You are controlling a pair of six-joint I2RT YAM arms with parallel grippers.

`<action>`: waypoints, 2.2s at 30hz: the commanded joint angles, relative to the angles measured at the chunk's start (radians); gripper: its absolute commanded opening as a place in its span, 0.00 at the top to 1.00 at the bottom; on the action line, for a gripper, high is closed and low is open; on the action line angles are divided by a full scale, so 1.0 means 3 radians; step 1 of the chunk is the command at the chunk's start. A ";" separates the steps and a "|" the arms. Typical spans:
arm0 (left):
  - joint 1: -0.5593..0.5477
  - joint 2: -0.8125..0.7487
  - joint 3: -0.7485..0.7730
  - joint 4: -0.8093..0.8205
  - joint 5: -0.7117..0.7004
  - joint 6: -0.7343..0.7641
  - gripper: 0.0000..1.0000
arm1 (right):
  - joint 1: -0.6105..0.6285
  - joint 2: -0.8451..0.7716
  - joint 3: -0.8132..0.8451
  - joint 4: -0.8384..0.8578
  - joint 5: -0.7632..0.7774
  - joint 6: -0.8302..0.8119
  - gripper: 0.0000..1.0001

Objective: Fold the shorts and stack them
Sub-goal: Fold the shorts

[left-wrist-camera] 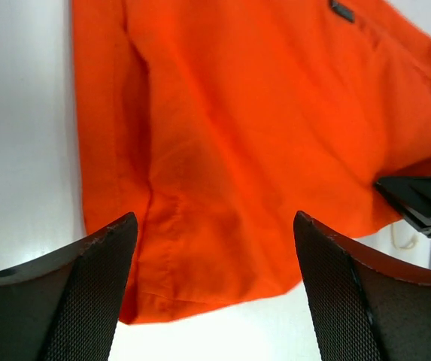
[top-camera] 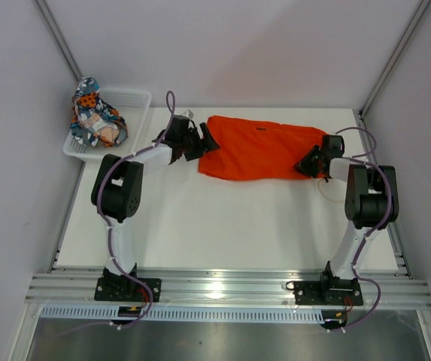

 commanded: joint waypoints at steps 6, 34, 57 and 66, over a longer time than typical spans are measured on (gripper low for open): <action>0.0016 0.0288 0.0250 -0.0027 0.0092 0.0173 0.24 | -0.0060 0.0175 0.0131 -0.0092 0.0037 0.0037 0.85; 0.0108 0.0625 0.0501 0.0096 0.0261 0.0214 0.54 | -0.0075 0.0226 0.0162 -0.0087 -0.0131 0.0001 0.85; 0.0211 0.0411 0.1191 -0.1340 -0.0414 0.0587 1.00 | -0.0019 0.0180 0.0234 -0.0255 0.0017 -0.0091 0.86; 0.0216 0.0467 0.1334 -0.1606 -0.0705 0.0664 1.00 | 0.0017 -0.0116 0.0229 -0.0358 0.0017 -0.0188 0.46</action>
